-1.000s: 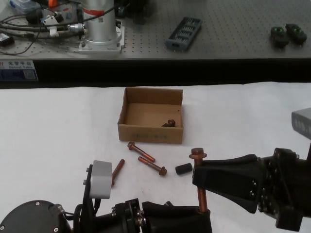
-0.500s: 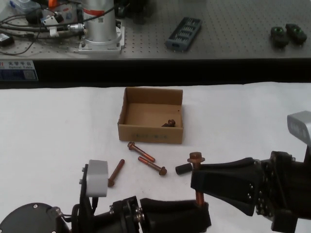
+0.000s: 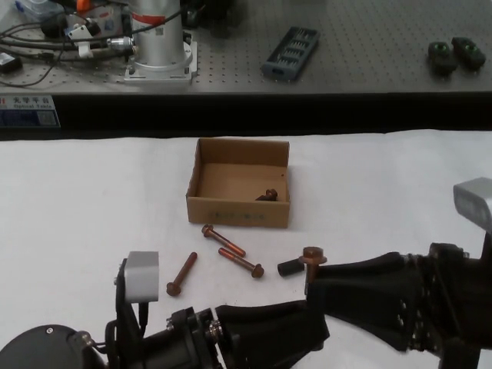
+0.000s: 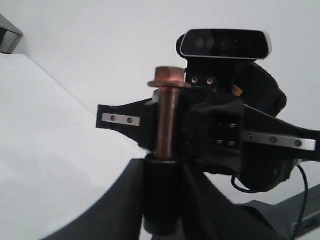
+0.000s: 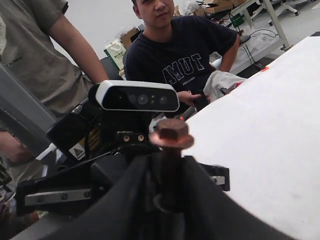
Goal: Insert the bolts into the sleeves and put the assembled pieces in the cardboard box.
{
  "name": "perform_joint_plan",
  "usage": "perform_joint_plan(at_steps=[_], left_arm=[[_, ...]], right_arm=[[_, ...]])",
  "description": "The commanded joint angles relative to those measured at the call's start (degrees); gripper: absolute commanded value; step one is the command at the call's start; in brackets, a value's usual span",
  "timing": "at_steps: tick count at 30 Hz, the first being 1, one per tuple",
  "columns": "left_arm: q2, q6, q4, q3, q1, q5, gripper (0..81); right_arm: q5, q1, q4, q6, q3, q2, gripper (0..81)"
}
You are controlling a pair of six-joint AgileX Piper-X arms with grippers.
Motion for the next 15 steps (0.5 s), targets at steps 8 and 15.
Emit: perform_joint_plan(at_steps=[8, 15], left_arm=[[-0.20, 2.39, -0.32, -0.35, 0.52, -6.80, 4.3], [-0.20, 10.09, 0.60, -1.03, 2.12, -14.59, 4.3]], right_arm=[[-3.98, -3.98, 5.46, 0.11, -2.36, -2.32, 39.6], [-0.34, -14.14, 18.94, -1.36, -7.08, -11.27, 33.1]])
